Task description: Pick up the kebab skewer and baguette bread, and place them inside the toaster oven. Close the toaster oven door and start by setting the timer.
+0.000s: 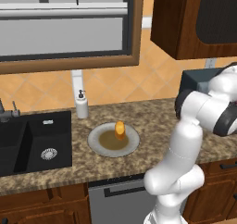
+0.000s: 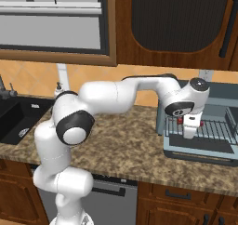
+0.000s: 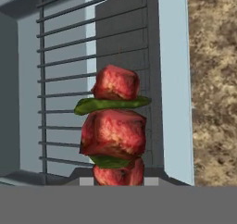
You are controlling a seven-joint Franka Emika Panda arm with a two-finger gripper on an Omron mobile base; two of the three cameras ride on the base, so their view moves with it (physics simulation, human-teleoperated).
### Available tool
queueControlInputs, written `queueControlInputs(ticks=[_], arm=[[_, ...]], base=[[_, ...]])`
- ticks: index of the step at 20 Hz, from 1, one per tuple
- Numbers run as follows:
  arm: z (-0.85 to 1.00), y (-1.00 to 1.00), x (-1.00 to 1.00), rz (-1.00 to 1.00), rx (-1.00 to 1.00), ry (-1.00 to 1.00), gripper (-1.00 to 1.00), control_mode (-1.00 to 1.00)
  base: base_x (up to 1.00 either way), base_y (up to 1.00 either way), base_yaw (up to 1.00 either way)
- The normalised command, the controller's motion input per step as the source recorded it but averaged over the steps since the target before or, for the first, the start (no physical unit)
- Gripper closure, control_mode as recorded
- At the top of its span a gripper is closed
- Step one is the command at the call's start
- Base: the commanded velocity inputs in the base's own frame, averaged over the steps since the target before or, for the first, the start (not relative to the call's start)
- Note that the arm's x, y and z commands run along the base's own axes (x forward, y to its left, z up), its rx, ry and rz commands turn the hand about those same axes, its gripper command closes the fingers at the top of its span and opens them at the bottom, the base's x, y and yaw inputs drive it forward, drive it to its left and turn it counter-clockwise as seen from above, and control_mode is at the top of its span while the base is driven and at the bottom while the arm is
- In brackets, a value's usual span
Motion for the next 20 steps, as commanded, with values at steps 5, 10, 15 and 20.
queueControlInputs(ticks=[5,10,15,20], arm=[[0.0,-0.04,0.29,0.0,0.0,0.0,1.0,-1.0],[-0.1,-0.01,0.24,0.0,0.0,0.0,1.0,-1.0],[-0.2,0.0,0.16,0.0,0.0,0.0,1.0,-1.0],[-0.23,0.0,0.13,0.0,0.0,0.0,1.0,-1.0]], base=[[0.0,0.0,0.0],[0.0,0.0,0.0],[0.0,0.0,0.0],[0.0,0.0,0.0]])
